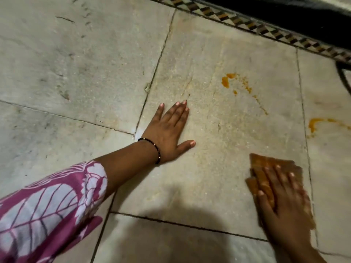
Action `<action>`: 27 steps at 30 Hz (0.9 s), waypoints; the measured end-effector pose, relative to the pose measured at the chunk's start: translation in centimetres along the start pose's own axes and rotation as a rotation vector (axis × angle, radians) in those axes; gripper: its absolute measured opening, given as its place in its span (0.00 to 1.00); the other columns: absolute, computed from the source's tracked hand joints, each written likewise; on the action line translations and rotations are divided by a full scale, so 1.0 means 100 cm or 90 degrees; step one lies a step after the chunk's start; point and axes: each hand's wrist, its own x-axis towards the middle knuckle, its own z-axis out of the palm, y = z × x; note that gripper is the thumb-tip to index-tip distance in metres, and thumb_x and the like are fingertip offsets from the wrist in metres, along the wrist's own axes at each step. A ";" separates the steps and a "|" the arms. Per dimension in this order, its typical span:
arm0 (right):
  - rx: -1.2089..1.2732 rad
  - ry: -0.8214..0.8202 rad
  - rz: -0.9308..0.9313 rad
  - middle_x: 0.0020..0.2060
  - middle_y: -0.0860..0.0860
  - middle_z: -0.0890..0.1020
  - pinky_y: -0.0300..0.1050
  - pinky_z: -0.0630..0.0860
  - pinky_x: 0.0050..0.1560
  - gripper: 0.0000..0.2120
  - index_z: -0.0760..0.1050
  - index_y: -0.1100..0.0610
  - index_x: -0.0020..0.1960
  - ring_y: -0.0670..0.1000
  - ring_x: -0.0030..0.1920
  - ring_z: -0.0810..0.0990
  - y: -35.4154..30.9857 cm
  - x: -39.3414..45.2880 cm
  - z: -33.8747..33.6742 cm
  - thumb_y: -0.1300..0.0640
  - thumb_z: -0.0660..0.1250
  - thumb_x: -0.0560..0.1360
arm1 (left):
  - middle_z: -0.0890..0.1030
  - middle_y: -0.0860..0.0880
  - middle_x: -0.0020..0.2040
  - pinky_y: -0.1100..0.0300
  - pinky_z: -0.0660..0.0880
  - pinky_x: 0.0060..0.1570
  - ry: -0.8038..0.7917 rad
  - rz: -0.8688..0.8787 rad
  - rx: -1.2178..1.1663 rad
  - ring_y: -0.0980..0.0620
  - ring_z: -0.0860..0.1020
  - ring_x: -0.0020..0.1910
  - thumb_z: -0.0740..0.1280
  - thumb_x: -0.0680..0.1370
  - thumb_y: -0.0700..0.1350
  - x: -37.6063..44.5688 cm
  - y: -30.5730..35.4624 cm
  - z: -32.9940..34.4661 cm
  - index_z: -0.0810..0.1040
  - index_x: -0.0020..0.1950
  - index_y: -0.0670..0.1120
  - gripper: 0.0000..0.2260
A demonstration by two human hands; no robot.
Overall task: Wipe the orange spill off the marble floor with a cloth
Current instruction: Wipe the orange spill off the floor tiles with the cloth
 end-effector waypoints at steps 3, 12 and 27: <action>0.006 0.002 0.095 0.76 0.48 0.57 0.63 0.51 0.71 0.32 0.56 0.44 0.75 0.53 0.75 0.51 0.002 0.019 -0.002 0.37 0.47 0.73 | 0.42 0.45 0.77 0.45 0.39 0.73 0.012 -0.010 0.022 0.50 0.41 0.76 0.41 0.74 0.68 -0.002 0.003 0.004 0.41 0.76 0.43 0.39; -0.003 0.017 -0.138 0.76 0.48 0.57 0.62 0.43 0.71 0.28 0.56 0.44 0.75 0.55 0.76 0.50 -0.108 0.080 0.010 0.41 0.47 0.75 | 0.44 0.46 0.78 0.48 0.38 0.73 0.015 -0.006 0.001 0.50 0.42 0.76 0.43 0.74 0.67 0.000 0.001 0.001 0.42 0.76 0.44 0.38; 0.084 -0.006 0.120 0.77 0.48 0.50 0.68 0.44 0.70 0.27 0.50 0.44 0.76 0.55 0.76 0.45 -0.102 0.148 -0.005 0.40 0.47 0.79 | 0.41 0.47 0.77 0.47 0.37 0.73 0.011 -0.014 0.000 0.50 0.40 0.76 0.40 0.74 0.67 -0.003 0.001 -0.001 0.39 0.76 0.44 0.38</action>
